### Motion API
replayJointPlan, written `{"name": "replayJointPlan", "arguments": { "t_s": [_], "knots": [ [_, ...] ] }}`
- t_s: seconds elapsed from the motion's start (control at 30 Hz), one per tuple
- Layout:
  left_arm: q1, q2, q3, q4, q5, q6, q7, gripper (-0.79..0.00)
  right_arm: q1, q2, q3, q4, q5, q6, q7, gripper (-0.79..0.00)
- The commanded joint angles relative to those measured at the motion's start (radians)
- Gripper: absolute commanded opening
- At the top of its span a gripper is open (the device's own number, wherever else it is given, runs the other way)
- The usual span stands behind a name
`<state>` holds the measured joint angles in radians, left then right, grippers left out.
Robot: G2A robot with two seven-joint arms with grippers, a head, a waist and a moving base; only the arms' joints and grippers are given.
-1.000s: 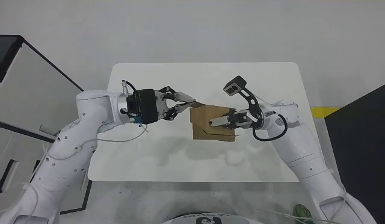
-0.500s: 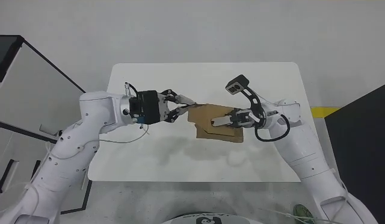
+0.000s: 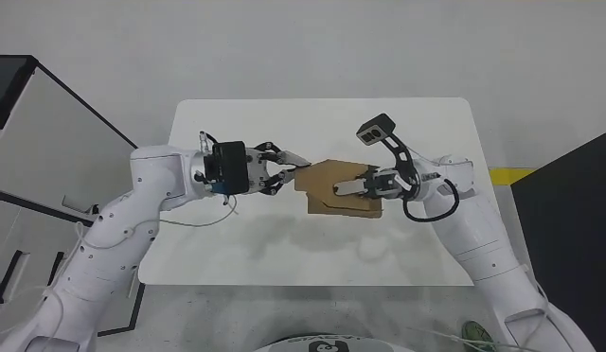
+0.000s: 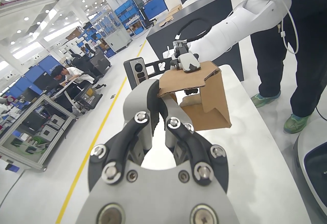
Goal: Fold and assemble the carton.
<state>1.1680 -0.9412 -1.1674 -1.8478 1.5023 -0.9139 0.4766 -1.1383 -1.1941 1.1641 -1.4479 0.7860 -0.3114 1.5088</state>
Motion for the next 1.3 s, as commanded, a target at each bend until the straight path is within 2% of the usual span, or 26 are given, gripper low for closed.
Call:
{"name": "replayJointPlan", "arguments": {
  "t_s": [0.0, 0.57, 1.27],
  "knots": [
    [0.004, 0.000, -0.008, 0.001, -0.009, 0.016, 0.005, -0.785, -0.003, 0.002, 0.004, -0.009, -0.015, -0.009, -0.009, -0.785],
    [0.034, 0.006, -0.055, 0.000, -0.012, 0.028, -0.011, -0.785, -0.019, 0.014, 0.009, -0.056, -0.039, -0.032, -0.033, -0.785],
    [0.031, 0.003, -0.017, -0.032, 0.001, -0.018, 0.003, -0.785, -0.014, 0.018, -0.006, -0.041, 0.008, -0.028, -0.028, -0.785]
  ]
}}
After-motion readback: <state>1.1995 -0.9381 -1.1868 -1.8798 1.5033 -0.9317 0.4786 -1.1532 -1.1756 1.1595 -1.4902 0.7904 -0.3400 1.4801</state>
